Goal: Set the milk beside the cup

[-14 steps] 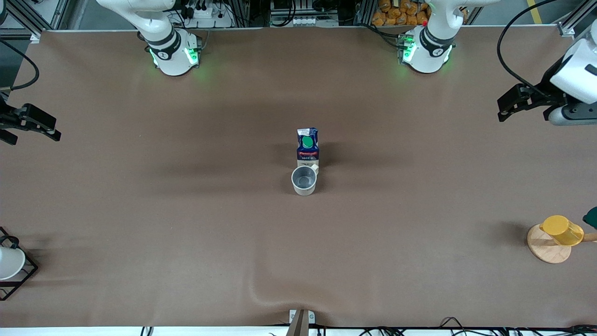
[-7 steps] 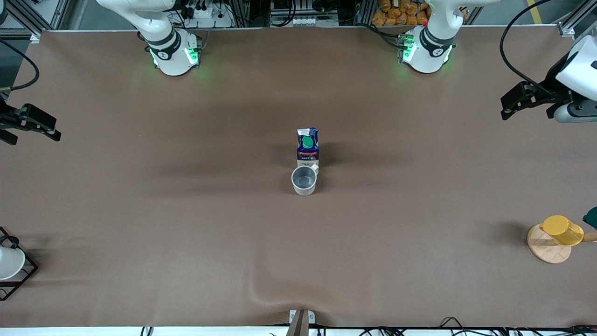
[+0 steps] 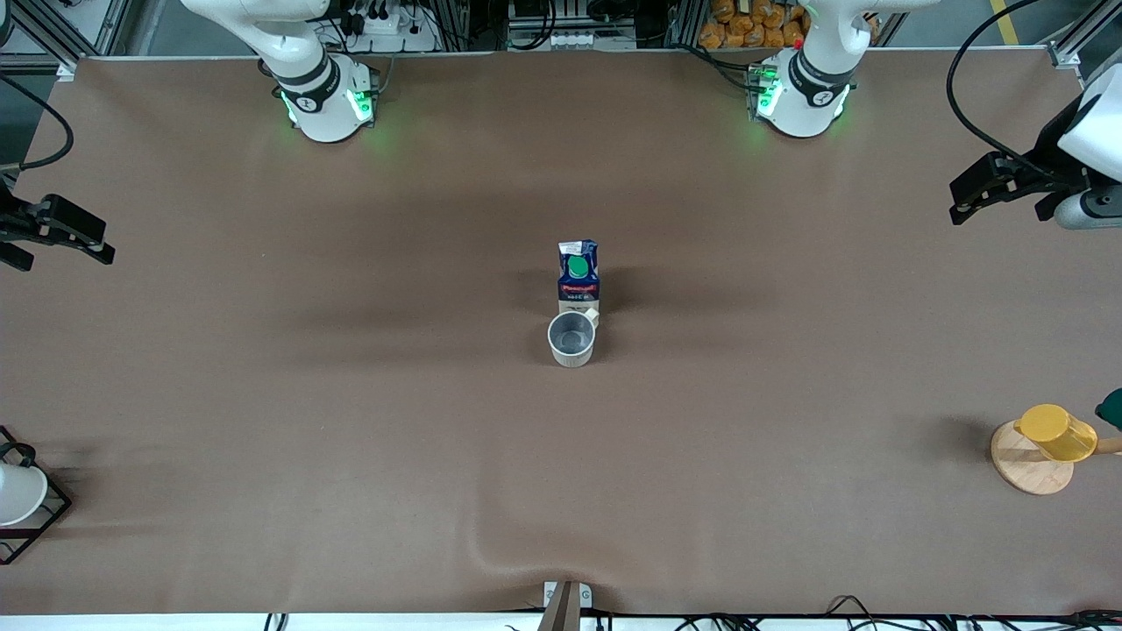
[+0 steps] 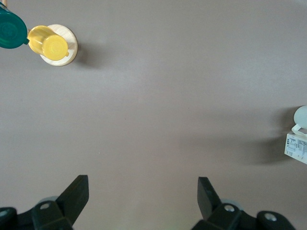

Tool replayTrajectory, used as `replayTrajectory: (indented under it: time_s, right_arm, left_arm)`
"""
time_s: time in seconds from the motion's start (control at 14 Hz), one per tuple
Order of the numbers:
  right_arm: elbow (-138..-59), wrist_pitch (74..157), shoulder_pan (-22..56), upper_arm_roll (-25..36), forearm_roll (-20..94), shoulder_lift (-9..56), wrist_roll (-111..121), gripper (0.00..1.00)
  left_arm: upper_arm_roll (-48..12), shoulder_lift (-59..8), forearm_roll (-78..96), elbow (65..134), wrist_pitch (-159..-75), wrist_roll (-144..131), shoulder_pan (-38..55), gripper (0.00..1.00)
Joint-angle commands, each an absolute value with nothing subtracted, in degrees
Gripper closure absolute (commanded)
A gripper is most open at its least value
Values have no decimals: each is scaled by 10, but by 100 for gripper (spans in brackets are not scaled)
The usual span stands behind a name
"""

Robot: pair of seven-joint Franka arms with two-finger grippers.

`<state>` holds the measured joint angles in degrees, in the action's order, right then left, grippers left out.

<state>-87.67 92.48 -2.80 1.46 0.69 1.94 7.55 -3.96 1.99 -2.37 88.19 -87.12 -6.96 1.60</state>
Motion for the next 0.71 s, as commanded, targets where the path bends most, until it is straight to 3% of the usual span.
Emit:
replayTrajectory:
  time_s: [0.0, 0.64]
  right_arm:
    - [-873, 908, -27, 13, -2, 18, 31, 0]
    - [-872, 908, -27, 12, -2, 18, 32, 0]
  left_arm:
    - [-33, 48, -12, 896, -848, -56, 17, 0]
    - [-33, 48, -4, 891, -822, -58, 16, 0]
